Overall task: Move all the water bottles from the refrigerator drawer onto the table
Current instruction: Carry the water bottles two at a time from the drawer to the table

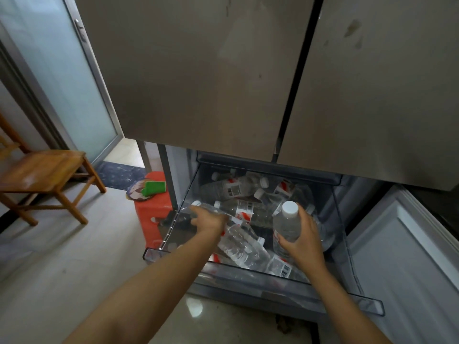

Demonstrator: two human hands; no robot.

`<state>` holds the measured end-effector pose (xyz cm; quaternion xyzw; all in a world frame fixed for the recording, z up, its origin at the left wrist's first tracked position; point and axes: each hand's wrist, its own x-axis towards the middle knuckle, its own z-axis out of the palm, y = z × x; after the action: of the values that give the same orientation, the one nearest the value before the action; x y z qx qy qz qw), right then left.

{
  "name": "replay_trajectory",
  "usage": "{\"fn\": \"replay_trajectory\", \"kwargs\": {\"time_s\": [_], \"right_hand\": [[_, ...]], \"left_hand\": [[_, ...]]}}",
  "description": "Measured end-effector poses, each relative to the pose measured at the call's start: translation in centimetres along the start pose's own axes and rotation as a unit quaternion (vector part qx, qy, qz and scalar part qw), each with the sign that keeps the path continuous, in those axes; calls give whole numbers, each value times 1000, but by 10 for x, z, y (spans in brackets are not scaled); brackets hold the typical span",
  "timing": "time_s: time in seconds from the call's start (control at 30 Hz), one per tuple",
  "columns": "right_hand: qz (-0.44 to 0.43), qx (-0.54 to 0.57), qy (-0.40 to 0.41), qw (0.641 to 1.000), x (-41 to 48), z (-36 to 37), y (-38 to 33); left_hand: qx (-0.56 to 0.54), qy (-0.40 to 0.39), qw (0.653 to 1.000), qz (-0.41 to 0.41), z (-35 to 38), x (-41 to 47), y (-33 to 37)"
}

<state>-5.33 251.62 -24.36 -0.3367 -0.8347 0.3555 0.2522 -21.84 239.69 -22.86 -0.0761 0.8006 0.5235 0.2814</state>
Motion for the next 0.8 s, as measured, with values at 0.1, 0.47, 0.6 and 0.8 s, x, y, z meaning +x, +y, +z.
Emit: {"fn": "replay_trajectory", "kwargs": {"time_s": [0.1,0.47,0.6,0.8], "right_hand": [[5,2,-2,1000,0,0,1],[14,23,5,1000,-3,-2,4],[15,20,8,1000,-2,-4,3],[12,25,6,1000,-1,-5,4]], "left_hand": [[7,-12,997,76,5,-7,1],[4,-48,958,284,9,-46,-5],[20,-48,936,347,10,-57,-9],[98,-39,856,506,4,-63,-15]]}}
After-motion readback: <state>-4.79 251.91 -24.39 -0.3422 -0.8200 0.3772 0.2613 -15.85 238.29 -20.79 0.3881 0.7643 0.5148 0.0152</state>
